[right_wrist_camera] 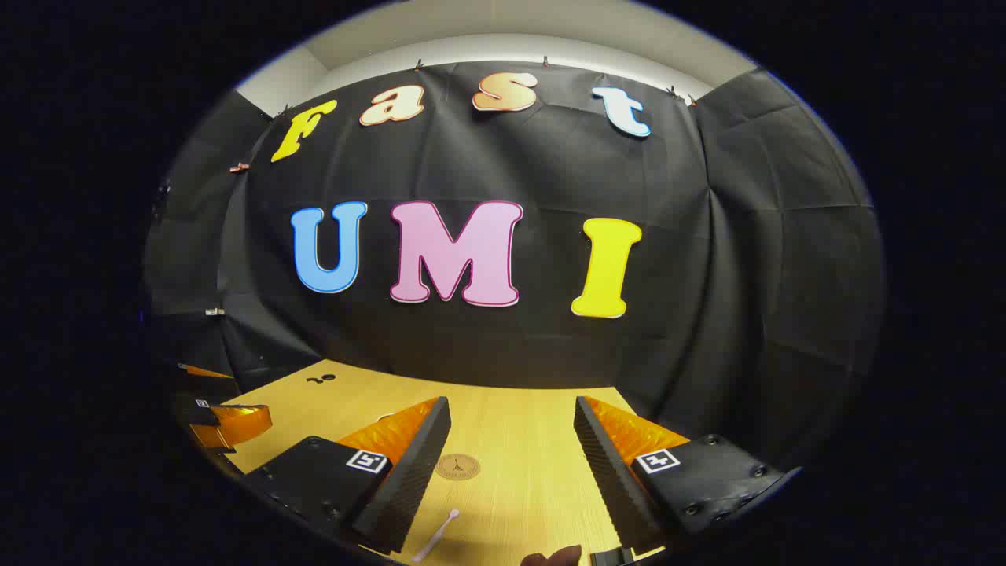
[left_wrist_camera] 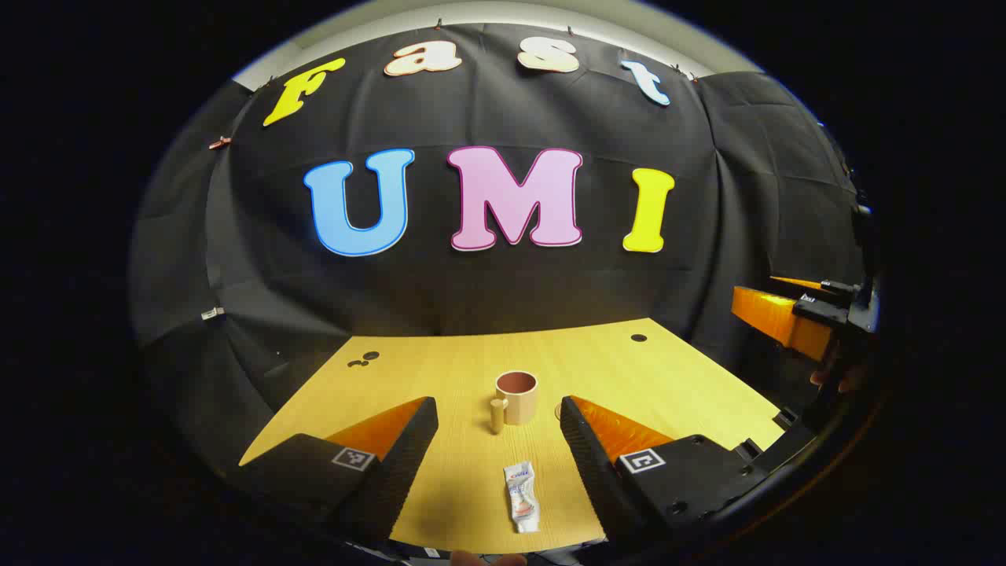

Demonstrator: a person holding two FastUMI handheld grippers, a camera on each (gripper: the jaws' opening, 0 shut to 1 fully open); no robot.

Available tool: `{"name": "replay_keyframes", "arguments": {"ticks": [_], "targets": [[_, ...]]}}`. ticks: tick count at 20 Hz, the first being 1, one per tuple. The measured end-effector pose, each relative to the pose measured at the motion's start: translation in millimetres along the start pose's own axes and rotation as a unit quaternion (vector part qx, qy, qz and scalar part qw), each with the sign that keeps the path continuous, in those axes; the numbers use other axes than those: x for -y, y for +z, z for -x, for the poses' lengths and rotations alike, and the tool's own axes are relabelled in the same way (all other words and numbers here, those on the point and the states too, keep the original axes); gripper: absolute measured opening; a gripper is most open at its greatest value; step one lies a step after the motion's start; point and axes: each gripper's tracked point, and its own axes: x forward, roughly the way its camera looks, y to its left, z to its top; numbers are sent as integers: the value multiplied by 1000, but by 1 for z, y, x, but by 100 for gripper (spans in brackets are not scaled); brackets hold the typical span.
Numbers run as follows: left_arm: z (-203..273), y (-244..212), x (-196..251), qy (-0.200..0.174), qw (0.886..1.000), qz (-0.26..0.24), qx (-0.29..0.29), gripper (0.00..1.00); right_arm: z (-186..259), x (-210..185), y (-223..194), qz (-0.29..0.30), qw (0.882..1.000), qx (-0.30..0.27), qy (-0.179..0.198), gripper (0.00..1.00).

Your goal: Put the toothbrush and toothpaste on the desktop into the cup, then pick up the cup and place it on the coaster on the desktop.

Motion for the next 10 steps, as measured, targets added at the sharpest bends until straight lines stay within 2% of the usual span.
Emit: {"name": "replay_keyframes", "arguments": {"ticks": [10], "targets": [[-21,-49,12,0,998,-1,-59,97,0,-8,-66,-1,997,-78,22,97]]}}
